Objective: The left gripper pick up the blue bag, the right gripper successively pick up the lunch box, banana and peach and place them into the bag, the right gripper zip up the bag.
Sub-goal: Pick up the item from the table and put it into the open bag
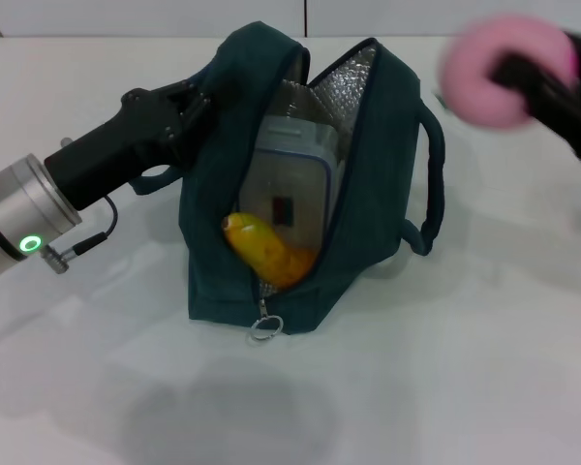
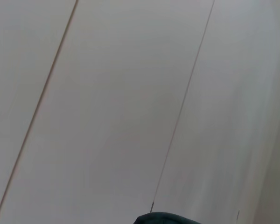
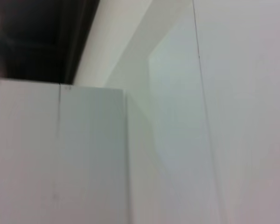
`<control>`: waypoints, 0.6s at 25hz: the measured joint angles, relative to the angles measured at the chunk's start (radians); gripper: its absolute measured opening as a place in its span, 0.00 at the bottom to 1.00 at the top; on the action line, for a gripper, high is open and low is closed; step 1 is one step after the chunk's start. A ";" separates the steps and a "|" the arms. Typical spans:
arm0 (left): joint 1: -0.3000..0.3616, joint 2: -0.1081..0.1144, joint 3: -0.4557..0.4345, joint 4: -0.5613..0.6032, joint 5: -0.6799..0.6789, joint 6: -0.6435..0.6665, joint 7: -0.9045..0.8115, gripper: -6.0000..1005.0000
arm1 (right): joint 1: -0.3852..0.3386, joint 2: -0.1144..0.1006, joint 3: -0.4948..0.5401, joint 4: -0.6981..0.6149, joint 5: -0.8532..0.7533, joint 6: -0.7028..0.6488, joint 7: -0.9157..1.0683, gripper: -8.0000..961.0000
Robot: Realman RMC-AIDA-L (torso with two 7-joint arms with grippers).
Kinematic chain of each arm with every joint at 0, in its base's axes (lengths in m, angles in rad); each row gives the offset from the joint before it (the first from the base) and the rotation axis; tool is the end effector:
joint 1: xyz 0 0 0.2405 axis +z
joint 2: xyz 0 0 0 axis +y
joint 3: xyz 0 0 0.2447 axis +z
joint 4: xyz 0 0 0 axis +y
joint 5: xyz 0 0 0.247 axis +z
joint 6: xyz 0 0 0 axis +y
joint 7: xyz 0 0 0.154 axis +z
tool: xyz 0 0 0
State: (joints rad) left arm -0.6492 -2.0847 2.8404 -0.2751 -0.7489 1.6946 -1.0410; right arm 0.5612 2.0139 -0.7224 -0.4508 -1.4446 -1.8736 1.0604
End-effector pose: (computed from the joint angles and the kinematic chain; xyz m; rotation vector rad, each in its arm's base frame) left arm -0.2697 0.3465 -0.0138 -2.2846 -0.6404 -1.2793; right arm 0.2179 0.3476 0.0450 -2.4388 0.0980 1.4545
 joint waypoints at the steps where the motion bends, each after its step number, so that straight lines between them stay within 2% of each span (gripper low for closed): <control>1: 0.000 0.000 0.000 0.004 0.000 0.000 0.004 0.12 | 0.048 -0.002 -0.016 -0.005 -0.003 0.024 0.055 0.27; 3: 0.000 0.000 0.000 0.012 0.000 0.000 0.011 0.13 | 0.093 -0.003 -0.042 -0.016 -0.005 0.059 0.104 0.25; 6: -0.003 0.000 0.001 0.021 0.000 -0.001 0.023 0.13 | 0.166 -0.003 -0.176 -0.080 -0.005 0.197 0.199 0.23; 8: -0.004 0.000 0.002 0.022 0.000 -0.001 0.026 0.13 | 0.184 -0.002 -0.269 -0.118 -0.004 0.262 0.242 0.22; 11: -0.004 0.000 0.001 0.022 0.000 -0.002 0.026 0.13 | 0.187 -0.001 -0.332 -0.137 -0.004 0.291 0.261 0.21; 15: -0.004 0.000 0.001 0.022 0.000 -0.002 0.026 0.13 | 0.187 -0.002 -0.396 -0.141 -0.004 0.305 0.283 0.29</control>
State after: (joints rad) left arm -0.6535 -2.0847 2.8417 -0.2531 -0.7484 1.6924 -1.0146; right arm 0.7478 2.0123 -1.1183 -0.5923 -1.4483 -1.5689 1.3439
